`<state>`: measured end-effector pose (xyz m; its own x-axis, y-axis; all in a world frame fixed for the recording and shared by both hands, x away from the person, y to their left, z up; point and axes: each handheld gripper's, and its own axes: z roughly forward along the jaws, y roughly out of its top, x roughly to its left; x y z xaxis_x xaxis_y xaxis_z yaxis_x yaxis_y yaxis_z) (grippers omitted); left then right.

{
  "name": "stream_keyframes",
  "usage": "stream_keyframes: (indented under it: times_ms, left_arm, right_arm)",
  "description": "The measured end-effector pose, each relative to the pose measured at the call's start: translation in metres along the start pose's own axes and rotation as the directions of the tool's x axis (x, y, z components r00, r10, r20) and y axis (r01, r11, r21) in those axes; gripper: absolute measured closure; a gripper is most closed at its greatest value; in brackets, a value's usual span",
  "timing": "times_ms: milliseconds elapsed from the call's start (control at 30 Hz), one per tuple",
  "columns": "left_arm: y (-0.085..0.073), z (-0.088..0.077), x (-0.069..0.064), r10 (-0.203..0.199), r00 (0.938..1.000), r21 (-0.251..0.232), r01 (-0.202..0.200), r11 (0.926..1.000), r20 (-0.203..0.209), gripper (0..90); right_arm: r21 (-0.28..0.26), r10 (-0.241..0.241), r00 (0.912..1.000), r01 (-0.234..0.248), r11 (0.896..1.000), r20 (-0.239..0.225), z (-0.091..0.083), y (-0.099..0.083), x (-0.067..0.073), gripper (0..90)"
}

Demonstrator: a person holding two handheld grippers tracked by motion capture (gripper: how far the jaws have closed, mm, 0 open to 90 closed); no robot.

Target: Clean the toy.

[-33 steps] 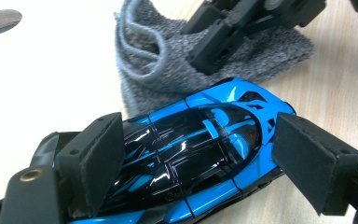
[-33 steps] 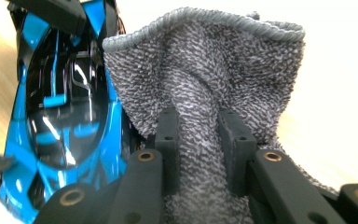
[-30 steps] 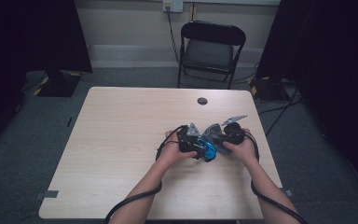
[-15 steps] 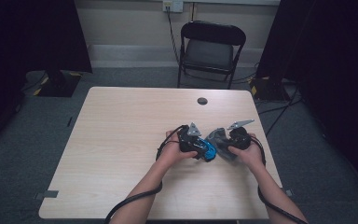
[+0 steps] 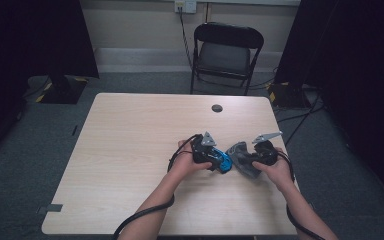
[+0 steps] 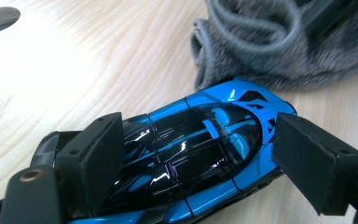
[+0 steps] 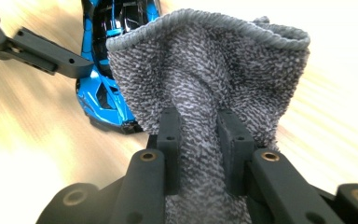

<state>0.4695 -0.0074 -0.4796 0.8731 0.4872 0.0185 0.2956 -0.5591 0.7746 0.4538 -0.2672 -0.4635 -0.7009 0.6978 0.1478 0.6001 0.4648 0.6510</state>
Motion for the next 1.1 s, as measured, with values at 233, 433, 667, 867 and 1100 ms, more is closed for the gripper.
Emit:
stream_keyframes:
  times_ms: [233, 433, 667, 867, 1100]
  left_arm:
    - [-0.001, 0.0, 0.0, 0.002, 1.0, -0.007, -0.002, 1.0, 0.0, 16.9]
    - [-0.001, 0.0, 0.0, 0.002, 1.0, -0.006, -0.002, 1.0, 0.002, 16.8]
    - [-0.002, 0.0, -0.001, 0.004, 1.0, -0.014, -0.004, 0.9999, 0.003, 16.8]
    - [-0.002, 0.0, -0.002, 0.004, 1.0, -0.019, -0.004, 0.9998, 0.008, 16.8]
    - [-0.002, 0.001, -0.003, 0.006, 0.9999, -0.024, -0.006, 0.9997, 0.012, 16.8]
  right_arm:
    - [-0.039, 0.018, 0.9987, -0.016, 0.999, 0.048, -0.019, 0.006, -0.007, 73.6]
    - [-0.081, 0.049, 0.9945, -0.042, 0.996, 0.092, -0.015, 0.022, -0.018, 73.6]
    - [-0.067, 0.0, 0.9979, 0.005, 0.998, 0.065, 0.024, 0.052, -0.018, 73.5]
    - [-0.05, -0.051, 0.9979, 0.053, 0.997, 0.039, 0.054, 0.075, -0.011, 73.2]
    - [-0.012, -0.121, 0.9923, 0.121, 0.993, 0.027, 0.084, 0.09, 0.003, 72.3]
